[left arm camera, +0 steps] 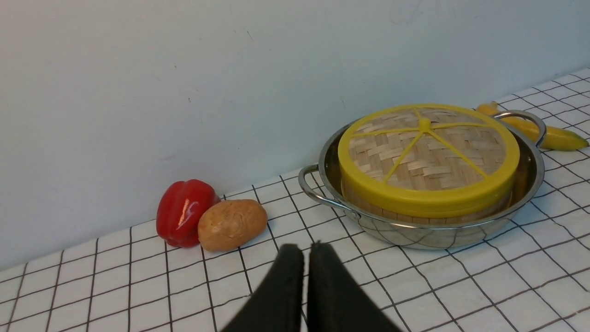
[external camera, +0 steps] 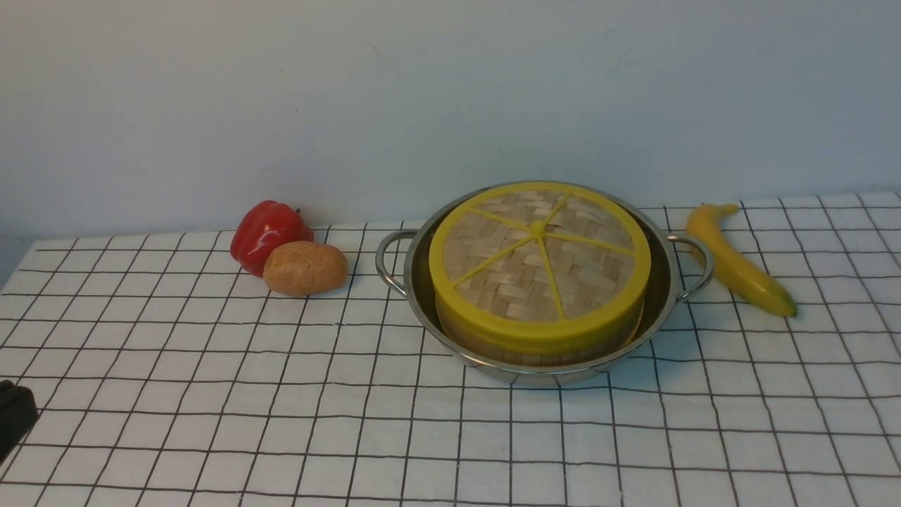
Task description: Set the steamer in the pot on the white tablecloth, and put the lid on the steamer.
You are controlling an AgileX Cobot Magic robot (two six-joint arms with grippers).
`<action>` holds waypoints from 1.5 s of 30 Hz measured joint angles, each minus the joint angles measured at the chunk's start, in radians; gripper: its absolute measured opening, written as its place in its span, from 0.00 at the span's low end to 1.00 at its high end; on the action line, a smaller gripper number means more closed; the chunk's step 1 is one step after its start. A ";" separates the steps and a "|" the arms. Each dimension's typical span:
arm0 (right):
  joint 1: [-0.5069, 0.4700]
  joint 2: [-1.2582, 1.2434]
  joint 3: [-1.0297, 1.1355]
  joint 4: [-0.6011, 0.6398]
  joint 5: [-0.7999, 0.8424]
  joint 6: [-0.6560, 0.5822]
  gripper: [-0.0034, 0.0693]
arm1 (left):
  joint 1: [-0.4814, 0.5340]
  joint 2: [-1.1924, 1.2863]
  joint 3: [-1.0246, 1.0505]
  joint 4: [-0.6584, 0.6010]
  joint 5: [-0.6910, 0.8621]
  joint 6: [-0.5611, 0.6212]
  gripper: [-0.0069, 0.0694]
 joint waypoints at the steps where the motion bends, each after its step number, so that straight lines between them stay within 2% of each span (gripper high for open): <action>1: -0.029 -0.024 0.038 0.005 -0.011 0.002 0.23 | 0.000 0.000 0.000 0.000 -0.001 0.000 0.11; 6: -0.110 -0.157 0.197 0.073 -0.137 0.027 0.25 | 0.000 0.000 0.000 0.000 -0.001 0.000 0.12; 9: -0.117 -0.233 0.283 0.115 -0.220 0.029 0.26 | 0.000 0.000 0.000 0.000 -0.001 0.000 0.14; 14: -0.118 -0.289 0.378 0.123 -0.257 0.029 0.28 | 0.000 0.000 0.000 0.000 -0.001 0.000 0.15; 21: -0.118 -0.337 0.463 0.139 -0.260 0.031 0.30 | 0.000 0.000 0.000 0.000 -0.001 0.000 0.17; 45: -0.118 -0.376 0.468 0.146 -0.215 0.050 0.37 | 0.000 0.000 0.000 0.000 -0.003 0.000 0.23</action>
